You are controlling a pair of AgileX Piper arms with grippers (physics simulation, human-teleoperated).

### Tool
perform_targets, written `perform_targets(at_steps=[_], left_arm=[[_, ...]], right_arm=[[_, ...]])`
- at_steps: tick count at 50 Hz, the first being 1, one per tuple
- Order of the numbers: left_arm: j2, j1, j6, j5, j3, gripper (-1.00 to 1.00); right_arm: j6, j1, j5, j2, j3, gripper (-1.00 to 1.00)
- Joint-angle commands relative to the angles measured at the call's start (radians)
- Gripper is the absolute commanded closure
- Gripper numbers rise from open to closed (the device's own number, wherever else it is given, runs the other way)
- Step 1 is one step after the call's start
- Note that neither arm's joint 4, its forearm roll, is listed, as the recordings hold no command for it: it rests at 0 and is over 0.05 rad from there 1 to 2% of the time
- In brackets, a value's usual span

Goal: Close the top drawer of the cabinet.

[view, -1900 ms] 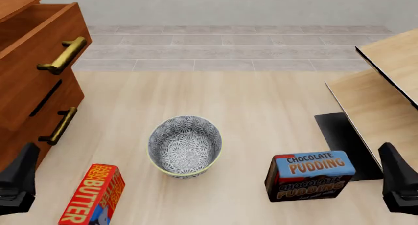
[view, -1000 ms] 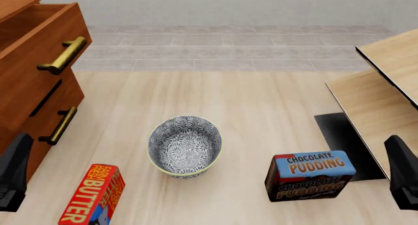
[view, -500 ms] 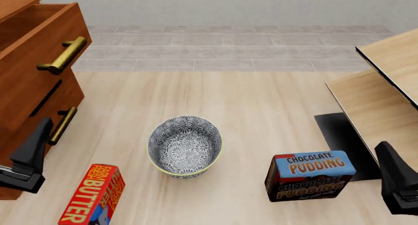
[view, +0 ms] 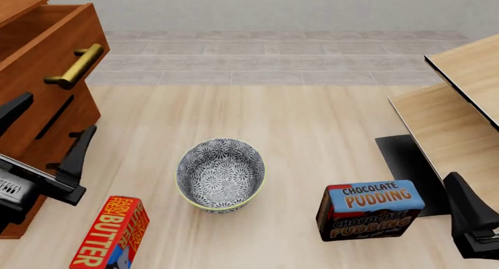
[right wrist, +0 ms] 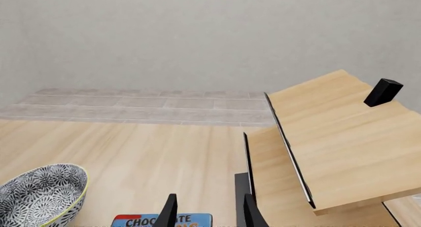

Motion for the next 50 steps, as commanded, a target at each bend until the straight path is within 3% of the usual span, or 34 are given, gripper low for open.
perform_targets(at_steps=[1,6,17,23,24,25,28,30,37,38,42,44,50], left_arm=[[0.138,-0.025,0.134,-0.143,-0.011,-1.0],[0.217,-0.026,0.187,-0.232,-0.007,-1.0],[0.311,-0.009,0.224,-0.292,-0.048,-1.0],[0.437,0.001,0.34,-0.477,-0.02,-1.0],[0.511,0.009,0.403,-0.593,0.002,-1.0],[0.532,0.001,0.434,-0.618,0.003,-1.0],[0.488,0.02,0.373,-0.503,-0.047,-1.0],[0.524,0.014,0.409,-0.554,-0.042,-1.0],[0.566,0.012,0.426,-0.564,-0.071,-1.0],[0.6,0.012,0.5,-0.618,-0.068,-1.0],[0.63,0.018,0.473,-0.614,-0.081,-1.0],[0.645,0.019,0.509,-0.618,-0.093,-1.0],[0.675,0.024,0.532,-0.619,-0.114,-1.0]], right_arm=[[-0.003,0.003,-0.001,0.0,0.007,-1.0],[-0.002,0.001,0.0,0.0,0.009,-1.0],[-0.005,0.004,0.0,0.0,0.008,-1.0],[-0.01,0.002,0.001,0.0,0.007,-1.0],[-0.011,0.002,0.001,0.0,0.007,-1.0],[-0.011,0.002,0.001,0.0,0.006,-1.0],[-0.012,0.004,0.003,0.0,0.002,-1.0],[-0.012,0.003,0.003,0.0,0.002,-1.0],[-0.013,-0.002,0.005,0.0,-0.002,-1.0],[-0.013,-0.002,0.007,0.0,-0.003,-1.0],[-0.013,0.0,0.008,0.0,-0.003,-1.0],[-0.015,0.0,0.008,0.0,0.0,-1.0],[-0.022,0.0,0.007,0.0,0.001,-1.0]])
